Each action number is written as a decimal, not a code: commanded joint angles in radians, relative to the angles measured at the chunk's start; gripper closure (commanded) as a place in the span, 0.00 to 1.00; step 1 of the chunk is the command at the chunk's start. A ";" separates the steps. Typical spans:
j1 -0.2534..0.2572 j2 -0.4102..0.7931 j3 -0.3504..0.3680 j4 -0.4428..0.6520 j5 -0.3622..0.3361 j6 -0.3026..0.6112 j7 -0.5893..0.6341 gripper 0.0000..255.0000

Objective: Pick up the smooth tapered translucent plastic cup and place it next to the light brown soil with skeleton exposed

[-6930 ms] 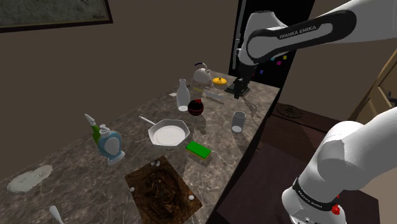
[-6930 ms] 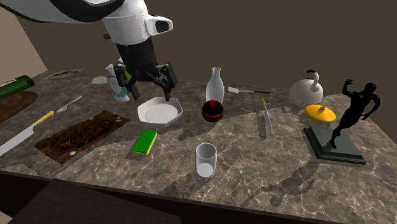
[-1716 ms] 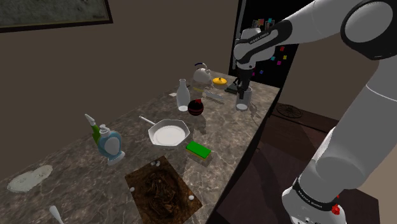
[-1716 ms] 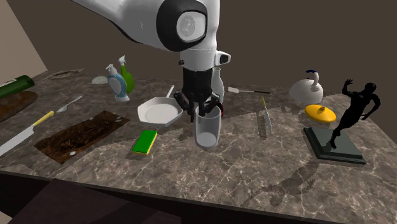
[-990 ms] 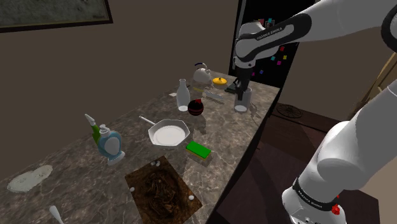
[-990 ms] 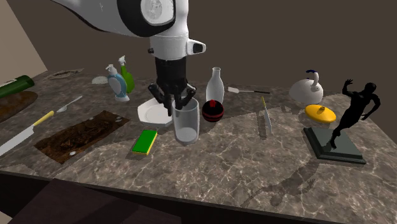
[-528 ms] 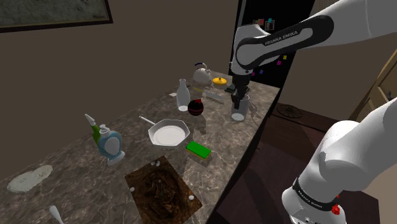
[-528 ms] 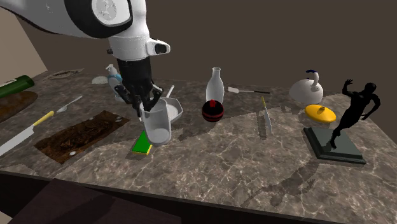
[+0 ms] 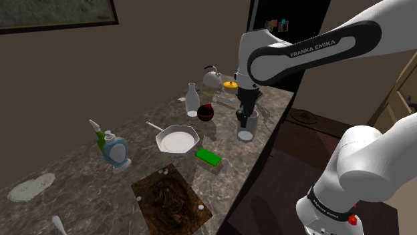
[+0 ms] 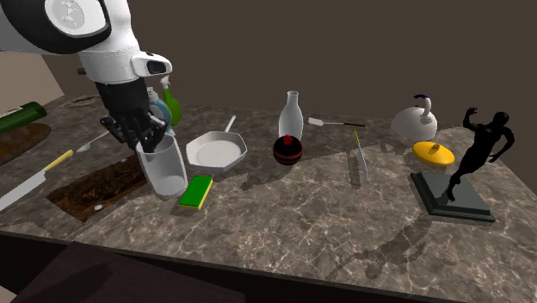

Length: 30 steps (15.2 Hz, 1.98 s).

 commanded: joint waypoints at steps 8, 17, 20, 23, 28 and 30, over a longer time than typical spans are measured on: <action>0.133 -0.079 0.191 -0.052 0.131 -0.019 0.238 1.00; 0.135 -0.021 0.200 -0.137 0.139 0.124 0.234 1.00; 0.135 0.005 0.204 -0.162 0.141 0.174 0.233 1.00; 0.136 0.034 0.207 -0.184 0.144 0.225 0.231 1.00; 0.136 0.090 0.213 -0.216 0.147 0.314 0.230 1.00; 0.135 0.116 0.215 -0.228 0.148 0.350 0.229 1.00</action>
